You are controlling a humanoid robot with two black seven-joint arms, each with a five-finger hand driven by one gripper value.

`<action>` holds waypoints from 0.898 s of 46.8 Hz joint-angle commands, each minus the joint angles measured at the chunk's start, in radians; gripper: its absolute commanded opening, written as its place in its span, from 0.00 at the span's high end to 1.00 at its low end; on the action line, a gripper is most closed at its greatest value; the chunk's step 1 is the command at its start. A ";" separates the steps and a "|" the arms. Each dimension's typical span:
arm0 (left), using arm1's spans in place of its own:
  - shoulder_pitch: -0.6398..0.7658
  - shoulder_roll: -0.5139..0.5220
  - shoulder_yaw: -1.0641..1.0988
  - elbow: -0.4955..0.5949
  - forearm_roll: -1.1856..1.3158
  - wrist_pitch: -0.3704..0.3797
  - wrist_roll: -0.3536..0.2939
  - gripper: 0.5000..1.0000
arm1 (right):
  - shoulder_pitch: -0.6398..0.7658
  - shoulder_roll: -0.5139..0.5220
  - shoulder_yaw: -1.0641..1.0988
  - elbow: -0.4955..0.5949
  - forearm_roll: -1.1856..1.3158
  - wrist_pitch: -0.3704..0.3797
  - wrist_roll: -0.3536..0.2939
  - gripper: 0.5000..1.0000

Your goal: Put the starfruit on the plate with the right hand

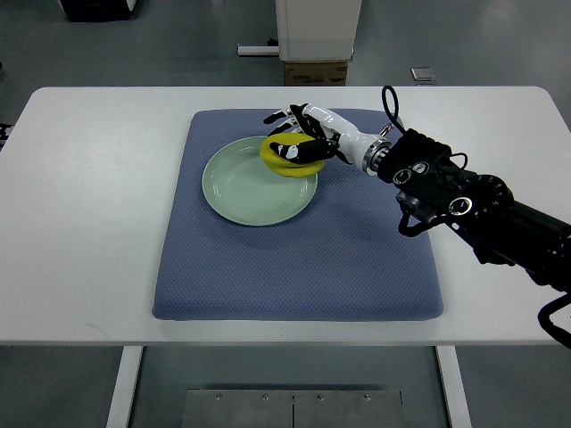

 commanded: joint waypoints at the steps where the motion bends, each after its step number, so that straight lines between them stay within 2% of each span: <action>1: 0.000 0.000 0.001 0.000 0.000 0.000 0.000 0.00 | 0.000 0.000 -0.011 -0.001 -0.001 -0.011 0.000 1.00; 35: 0.000 0.000 0.001 0.000 0.000 0.000 0.000 0.00 | -0.005 0.000 -0.079 0.061 -0.004 -0.017 0.003 1.00; 36: 0.000 0.000 -0.001 0.000 0.000 0.000 0.000 0.00 | -0.005 0.000 -0.079 0.061 -0.004 -0.015 0.003 0.98; 39: 0.000 0.000 -0.001 0.000 0.000 0.000 0.000 0.00 | -0.005 0.000 -0.079 0.062 -0.004 -0.015 0.001 0.71; 41: 0.000 0.000 0.001 0.000 0.001 0.000 0.000 0.00 | -0.005 0.000 -0.079 0.062 -0.004 -0.015 0.001 0.40; 42: 0.000 0.000 0.001 0.000 0.000 0.000 0.000 0.00 | -0.005 0.000 -0.079 0.062 -0.004 -0.015 0.001 0.28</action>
